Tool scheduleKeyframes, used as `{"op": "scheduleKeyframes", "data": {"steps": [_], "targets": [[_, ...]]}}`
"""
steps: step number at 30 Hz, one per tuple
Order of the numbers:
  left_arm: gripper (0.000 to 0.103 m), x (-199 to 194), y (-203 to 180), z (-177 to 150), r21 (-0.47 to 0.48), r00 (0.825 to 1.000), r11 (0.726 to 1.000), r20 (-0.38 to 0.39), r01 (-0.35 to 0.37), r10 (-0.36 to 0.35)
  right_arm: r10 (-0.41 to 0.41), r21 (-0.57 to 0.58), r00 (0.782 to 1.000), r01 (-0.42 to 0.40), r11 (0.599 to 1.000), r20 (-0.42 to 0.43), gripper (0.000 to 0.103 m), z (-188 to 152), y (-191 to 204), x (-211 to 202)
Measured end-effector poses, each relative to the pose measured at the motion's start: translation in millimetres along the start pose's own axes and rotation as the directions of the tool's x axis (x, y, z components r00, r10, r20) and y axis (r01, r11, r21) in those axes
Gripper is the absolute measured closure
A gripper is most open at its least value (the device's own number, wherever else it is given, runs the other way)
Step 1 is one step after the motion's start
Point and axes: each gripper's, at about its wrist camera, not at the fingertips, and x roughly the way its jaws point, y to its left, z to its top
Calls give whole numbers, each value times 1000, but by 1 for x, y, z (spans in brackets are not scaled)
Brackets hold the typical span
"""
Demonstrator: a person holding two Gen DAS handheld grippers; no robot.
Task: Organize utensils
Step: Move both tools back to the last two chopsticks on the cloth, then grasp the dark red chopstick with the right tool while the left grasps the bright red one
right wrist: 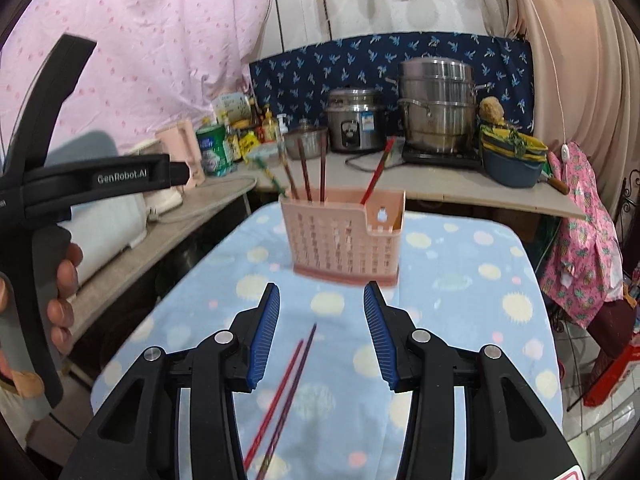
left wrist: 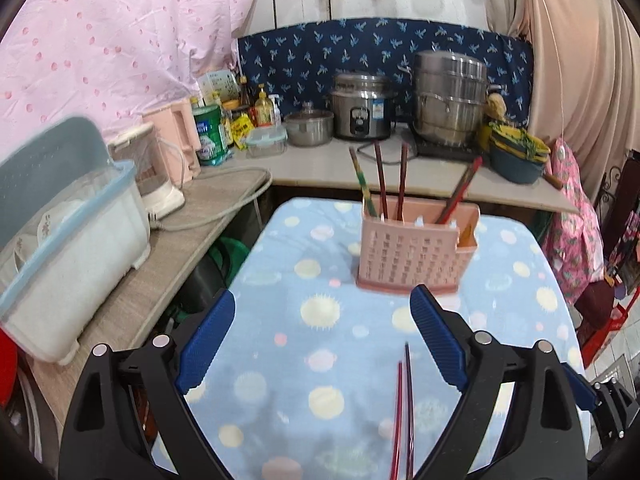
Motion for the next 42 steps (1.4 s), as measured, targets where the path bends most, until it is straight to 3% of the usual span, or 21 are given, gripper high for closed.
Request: {"op": "scheduleKeyframes", "data": {"steps": [11,18,33,42], "targets": [[18,3,10,-92,0,990,1000,-137,24,-24,20,10,985,-19,1000,-173,60,-90,18,9],[18,5,12,-137,10,981,1000,-195,13,-11,32,18,969,-28,999,-244,60,-122,30,30],[18,20,26,-182,-1,960,1000,-281,-19,18,43,26,947,-36,999,-318,60,-148,42,56],[18,20,22,-188,21,961,1000,-275,-19,24,36,14,941,-34,999,-337,73,-154,43,65]]}}
